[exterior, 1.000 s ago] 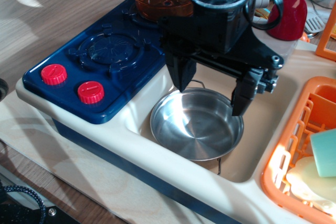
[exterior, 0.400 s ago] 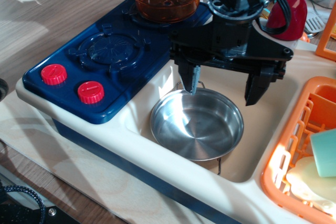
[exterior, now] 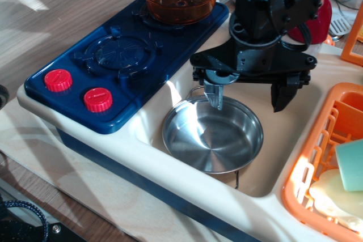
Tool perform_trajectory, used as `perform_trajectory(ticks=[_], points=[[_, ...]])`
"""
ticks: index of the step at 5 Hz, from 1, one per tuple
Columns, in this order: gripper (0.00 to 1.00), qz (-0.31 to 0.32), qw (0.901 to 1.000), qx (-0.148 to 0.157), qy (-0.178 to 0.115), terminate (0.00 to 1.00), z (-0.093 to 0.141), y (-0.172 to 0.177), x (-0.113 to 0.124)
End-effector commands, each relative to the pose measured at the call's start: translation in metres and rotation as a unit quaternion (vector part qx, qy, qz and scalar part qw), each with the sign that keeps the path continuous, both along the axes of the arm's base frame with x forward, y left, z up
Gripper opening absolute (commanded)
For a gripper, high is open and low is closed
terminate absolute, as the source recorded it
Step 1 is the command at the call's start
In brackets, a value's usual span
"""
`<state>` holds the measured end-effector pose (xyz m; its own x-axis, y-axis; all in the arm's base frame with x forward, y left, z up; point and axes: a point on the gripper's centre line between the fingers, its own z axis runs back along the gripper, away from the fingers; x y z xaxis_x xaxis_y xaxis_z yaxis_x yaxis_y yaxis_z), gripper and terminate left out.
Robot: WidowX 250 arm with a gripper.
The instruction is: Put pan on stove from sink
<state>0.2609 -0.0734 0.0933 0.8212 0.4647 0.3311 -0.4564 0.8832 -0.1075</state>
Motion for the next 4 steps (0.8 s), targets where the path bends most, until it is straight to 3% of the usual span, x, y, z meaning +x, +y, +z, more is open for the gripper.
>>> perform_trajectory(ticks=[1, 4], points=[[1.00, 0.015, 0.9992, -0.026, -0.025, 0.00, -0.009, -0.005, 0.005], [1.00, 0.015, 0.9973, -0.071, -0.013, 0.00, -0.042, -0.009, 0.005]])
